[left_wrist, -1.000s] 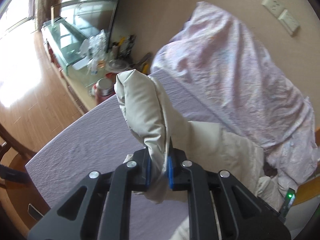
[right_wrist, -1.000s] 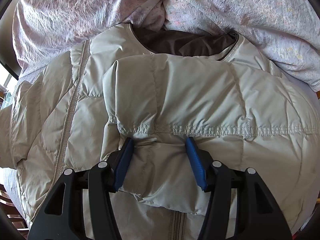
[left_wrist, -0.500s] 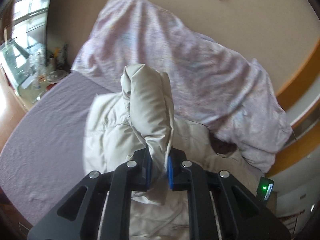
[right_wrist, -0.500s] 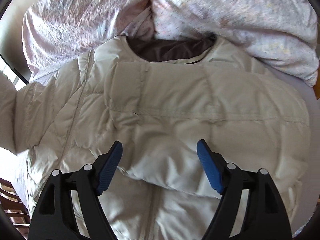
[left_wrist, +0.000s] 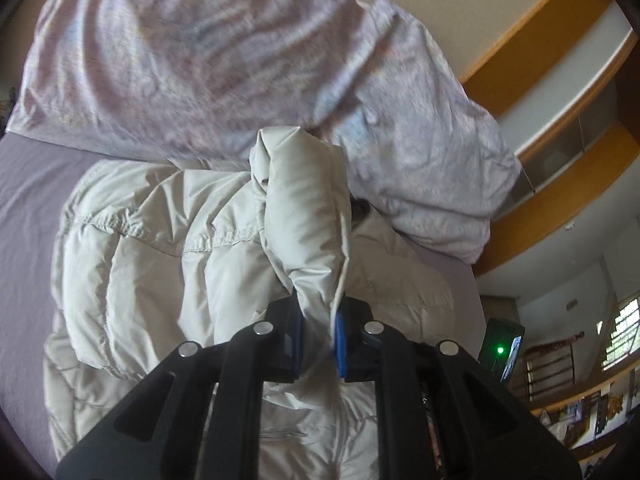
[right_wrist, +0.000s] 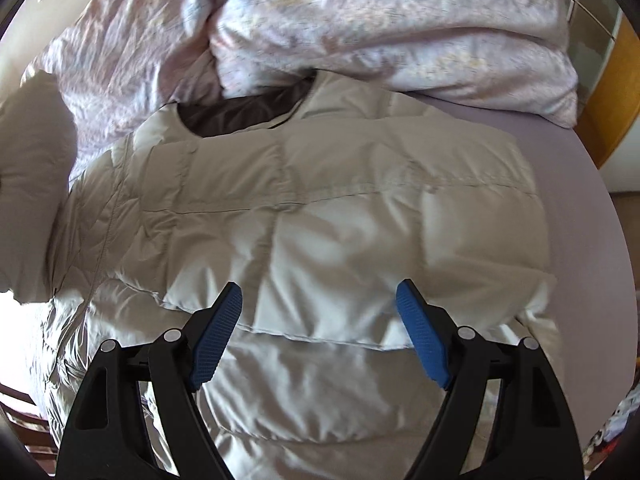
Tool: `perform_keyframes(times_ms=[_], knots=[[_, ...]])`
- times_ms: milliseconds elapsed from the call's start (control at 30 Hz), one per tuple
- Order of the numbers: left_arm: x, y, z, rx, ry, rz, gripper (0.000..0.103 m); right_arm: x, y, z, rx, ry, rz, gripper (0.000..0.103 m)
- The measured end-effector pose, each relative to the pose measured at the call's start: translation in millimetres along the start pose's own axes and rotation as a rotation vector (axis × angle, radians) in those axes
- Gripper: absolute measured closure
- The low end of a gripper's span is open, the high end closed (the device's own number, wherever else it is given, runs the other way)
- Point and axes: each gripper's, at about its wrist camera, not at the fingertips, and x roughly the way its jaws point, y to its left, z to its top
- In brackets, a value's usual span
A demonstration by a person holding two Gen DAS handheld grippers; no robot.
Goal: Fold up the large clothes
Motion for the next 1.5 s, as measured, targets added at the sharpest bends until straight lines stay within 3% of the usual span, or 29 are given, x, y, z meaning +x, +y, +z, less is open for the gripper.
perform_keyframes(times_ms=[267, 333, 467, 533, 567, 600, 700, 767, 967, 1200, 1500], knots=[[56.6, -14.8, -20.1, 0.012, 0.143, 0.0, 0.085, -3.5, -10.5, -5.4, 0.034, -0.01, -0.005, 0.022], [69.2, -10.5, -26.7, -0.01, 0.186, -0.008, 0.075, -2.9, -10.3, -6.1, 0.037, -0.01, -0.007, 0.022], [79.9, 0.2, -38.3, -0.048, 0.235, -0.043, 0.07, -4.7, -8.0, -5.6, 0.039, -0.014, 0.001, 0.022], [73.4, 1.3, -39.7, -0.031, 0.22, -0.033, 0.053, -8.0, -6.2, -3.9, 0.039, -0.028, 0.013, 0.022], [68.0, 3.8, -38.9, -0.018, 0.203, -0.01, 0.051, -10.0, -5.7, -3.3, 0.042, -0.036, 0.023, 0.024], [64.1, 6.7, -37.5, -0.012, 0.191, 0.003, 0.05, -13.1, -4.2, -1.6, 0.047, -0.051, 0.04, 0.026], [55.8, 20.3, -33.5, -0.013, 0.169, 0.049, 0.05, -19.6, 1.6, 2.0, 0.057, -0.076, 0.102, 0.045], [51.8, 32.0, -31.1, -0.023, 0.16, 0.084, 0.05, -24.0, 9.8, 4.6, 0.057, -0.088, 0.175, 0.064], [44.9, 64.5, -29.3, -0.065, 0.156, 0.158, 0.05, -24.0, 51.4, 8.6, -0.063, -0.097, 0.262, 0.074], [38.2, 73.0, -27.5, -0.022, 0.14, 0.231, 0.043, 14.9, 63.7, 8.5, -0.105, 0.003, 0.16, 0.075], [45.9, 85.0, -24.1, -0.003, 0.151, 0.302, 0.043, 39.1, 78.4, 12.1, -0.164, 0.019, 0.019, 0.076]])
